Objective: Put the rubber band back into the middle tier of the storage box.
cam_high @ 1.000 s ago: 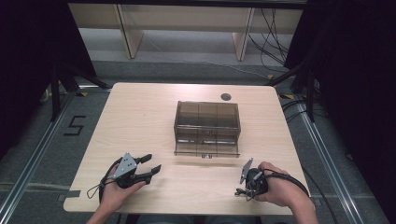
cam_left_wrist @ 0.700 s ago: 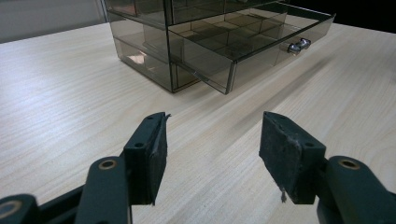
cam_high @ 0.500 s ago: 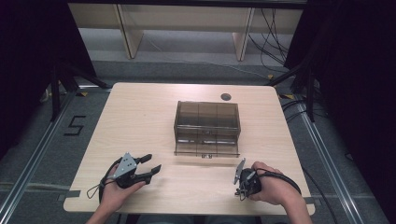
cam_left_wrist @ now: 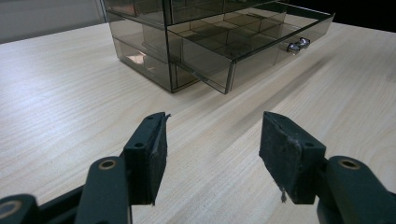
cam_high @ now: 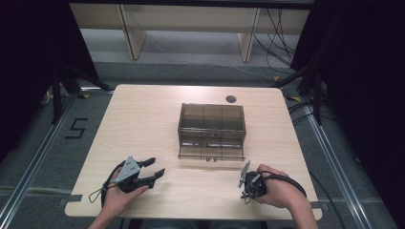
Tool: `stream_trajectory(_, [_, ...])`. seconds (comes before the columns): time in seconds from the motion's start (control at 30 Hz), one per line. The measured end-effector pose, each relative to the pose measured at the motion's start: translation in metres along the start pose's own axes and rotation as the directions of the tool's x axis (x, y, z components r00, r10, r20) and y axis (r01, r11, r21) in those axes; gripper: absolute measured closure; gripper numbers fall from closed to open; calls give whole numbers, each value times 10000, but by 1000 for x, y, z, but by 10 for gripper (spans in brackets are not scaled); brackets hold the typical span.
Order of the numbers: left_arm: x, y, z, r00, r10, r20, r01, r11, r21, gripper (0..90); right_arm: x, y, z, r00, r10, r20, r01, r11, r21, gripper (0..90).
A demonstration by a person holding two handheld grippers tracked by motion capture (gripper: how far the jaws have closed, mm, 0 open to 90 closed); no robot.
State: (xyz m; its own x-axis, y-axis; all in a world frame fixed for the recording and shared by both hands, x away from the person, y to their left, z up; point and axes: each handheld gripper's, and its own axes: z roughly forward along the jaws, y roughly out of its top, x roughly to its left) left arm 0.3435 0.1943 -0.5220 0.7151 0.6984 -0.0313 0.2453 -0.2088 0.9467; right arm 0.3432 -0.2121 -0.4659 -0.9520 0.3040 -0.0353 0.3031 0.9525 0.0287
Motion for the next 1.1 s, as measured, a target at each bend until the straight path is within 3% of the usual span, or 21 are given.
stream_trajectory(0.1, [0, 0, 0, 10000, 22, 0, -22, 10000, 21, 411, 1, 1, -3, 9998, 212, 3, -212, 9998, 51, 889])
stream_trajectory(0.23, [0, 0, 0, 10000, 27, 3, -27, 10000, 22, 411, -1, 1, -5, 10000, -9, 24, 9, 10000, 5, 889])
stream_trajectory(0.53, [0, 0, 0, 10000, 27, -3, -27, 10000, 31, 411, -3, 4, -18, 9994, 295, 153, -295, 9996, -18, 891])
stream_trajectory(0.6, [0, 0, 0, 10000, 62, 7, -62, 10000, 32, 411, -5, 4, -18, 9998, 112, 149, -110, 9999, -127, 891])
stream_trajectory(0.67, [0, 0, 0, 10000, 37, -2, -37, 10000, 36, 411, -4, 4, -21, 9993, 314, 179, -314, 9995, 2, 891])
stream_trajectory(0.7, [0, 0, 0, 10000, 48, 2, -48, 10000, 35, 411, -7, 4, -20, 9999, -34, 140, 37, 9997, -221, 891])
stream_trajectory(1.0, [0, 0, 0, 10000, 4, 21, -4, 10000, 3, 411, -7, 4, -27, 9994, 310, 145, -310, 9995, -14, 892])
stream_trajectory(1.1, [0, 0, 0, 10000, 4, 24, -4, 10000, 6, 411, -10, 4, -27, 9997, 169, 147, -168, 9998, -51, 892])
